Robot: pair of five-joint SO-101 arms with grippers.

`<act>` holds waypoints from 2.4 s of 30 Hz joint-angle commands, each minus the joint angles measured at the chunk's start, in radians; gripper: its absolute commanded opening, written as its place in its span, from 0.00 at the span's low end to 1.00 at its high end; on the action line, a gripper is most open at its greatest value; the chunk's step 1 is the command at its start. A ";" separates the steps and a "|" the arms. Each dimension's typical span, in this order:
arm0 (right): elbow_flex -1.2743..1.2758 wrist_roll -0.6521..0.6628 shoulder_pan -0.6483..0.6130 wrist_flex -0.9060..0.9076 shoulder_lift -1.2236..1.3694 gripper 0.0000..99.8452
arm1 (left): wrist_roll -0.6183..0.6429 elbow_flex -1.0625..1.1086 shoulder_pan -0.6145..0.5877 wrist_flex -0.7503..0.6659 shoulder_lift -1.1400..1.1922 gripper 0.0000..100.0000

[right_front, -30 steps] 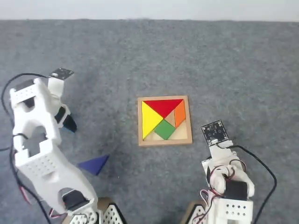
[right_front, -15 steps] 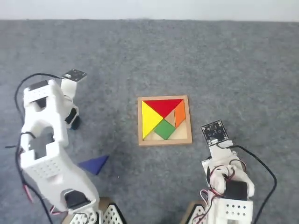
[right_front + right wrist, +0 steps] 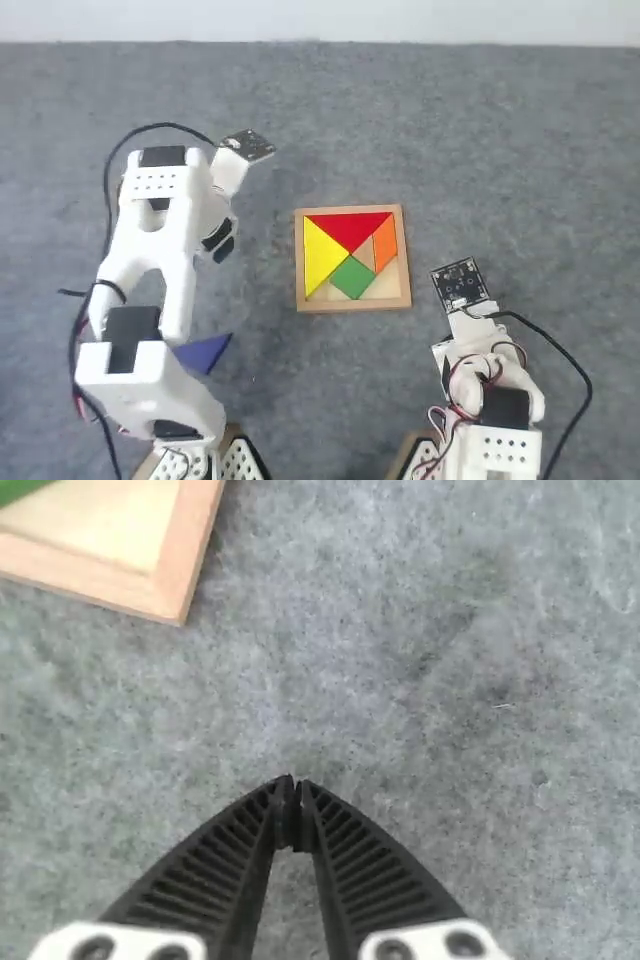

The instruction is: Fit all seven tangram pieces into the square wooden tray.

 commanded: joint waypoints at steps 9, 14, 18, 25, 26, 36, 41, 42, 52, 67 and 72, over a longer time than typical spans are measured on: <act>0.017 0.008 -0.004 0.001 -0.016 0.01 | 0.209 0.010 -0.193 -0.115 -0.028 0.09; 0.017 0.008 -0.004 0.001 -0.016 0.01 | 0.210 0.015 -0.245 -0.132 0.110 0.20; 0.017 0.008 -0.004 0.001 -0.016 0.01 | 0.213 0.013 -0.241 -0.180 0.172 0.21; 0.017 0.008 -0.004 0.001 -0.016 0.01 | 0.215 0.015 -0.241 -0.203 0.209 0.21; 0.017 0.008 -0.004 0.001 -0.016 0.01 | 0.215 0.015 -0.241 -0.203 0.212 0.19; 0.017 0.008 -0.004 0.001 -0.016 0.01 | 0.264 -0.019 -0.236 -0.218 0.204 0.01; 0.017 0.008 -0.004 0.001 -0.016 0.01 | 0.262 -0.101 -0.175 -0.100 0.203 0.01; 0.017 0.008 -0.004 0.001 -0.016 0.01 | 0.261 -0.120 -0.153 -0.069 0.203 0.01; 0.017 0.008 -0.004 0.001 -0.016 0.01 | 0.227 -0.015 0.213 0.002 -0.141 0.01; 0.017 0.008 -0.004 0.001 -0.016 0.01 | -0.054 0.305 0.560 -0.250 -0.190 0.01; 0.017 0.008 -0.004 0.001 -0.016 0.01 | -0.080 0.311 0.571 -0.250 -0.189 0.01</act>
